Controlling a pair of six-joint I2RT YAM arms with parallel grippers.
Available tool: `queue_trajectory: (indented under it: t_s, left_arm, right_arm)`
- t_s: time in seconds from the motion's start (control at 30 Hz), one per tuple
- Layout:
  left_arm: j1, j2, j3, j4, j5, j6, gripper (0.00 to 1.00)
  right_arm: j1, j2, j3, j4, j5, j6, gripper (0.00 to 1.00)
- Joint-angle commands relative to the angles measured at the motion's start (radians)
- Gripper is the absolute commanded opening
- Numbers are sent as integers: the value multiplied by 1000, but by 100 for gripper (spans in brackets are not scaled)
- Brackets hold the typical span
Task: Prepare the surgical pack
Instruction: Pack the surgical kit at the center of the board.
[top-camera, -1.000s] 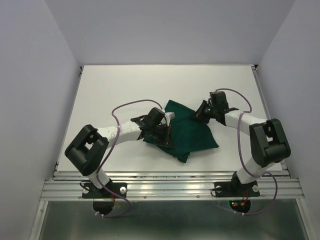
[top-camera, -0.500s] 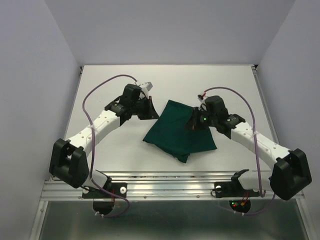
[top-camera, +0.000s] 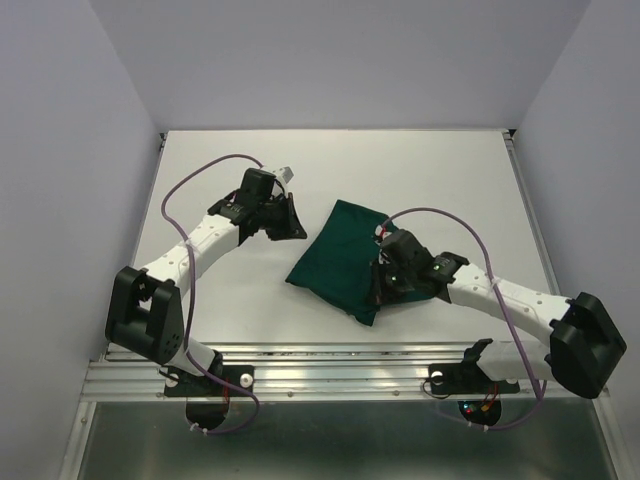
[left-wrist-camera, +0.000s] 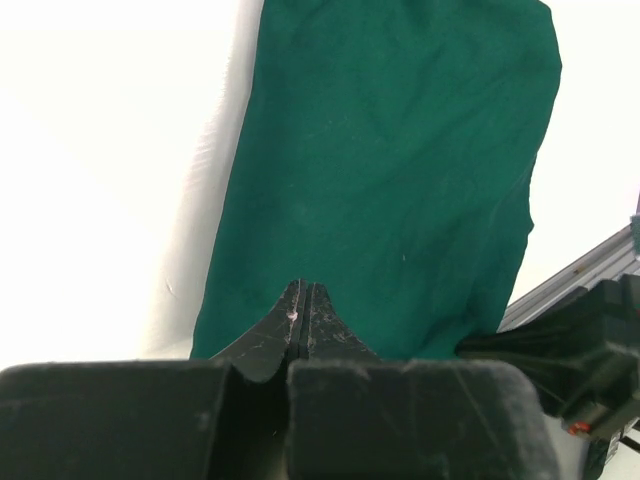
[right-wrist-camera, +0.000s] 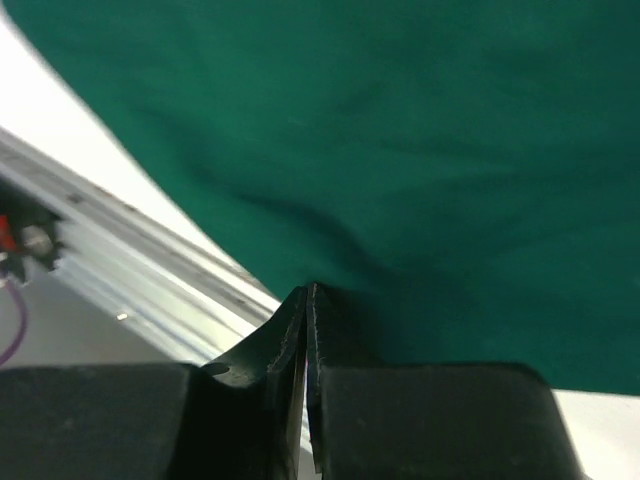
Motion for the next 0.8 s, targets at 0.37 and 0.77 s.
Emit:
queue_trajectory:
  t_s: [0.37, 0.77]
  left_arm:
    - [4, 31, 5, 31, 4, 0, 0]
    - [4, 51, 14, 40, 7, -1, 0]
  right_arm:
    - [2, -6, -53, -132, 182, 8, 5]
    - [12, 25, -81, -153, 176, 35, 3]
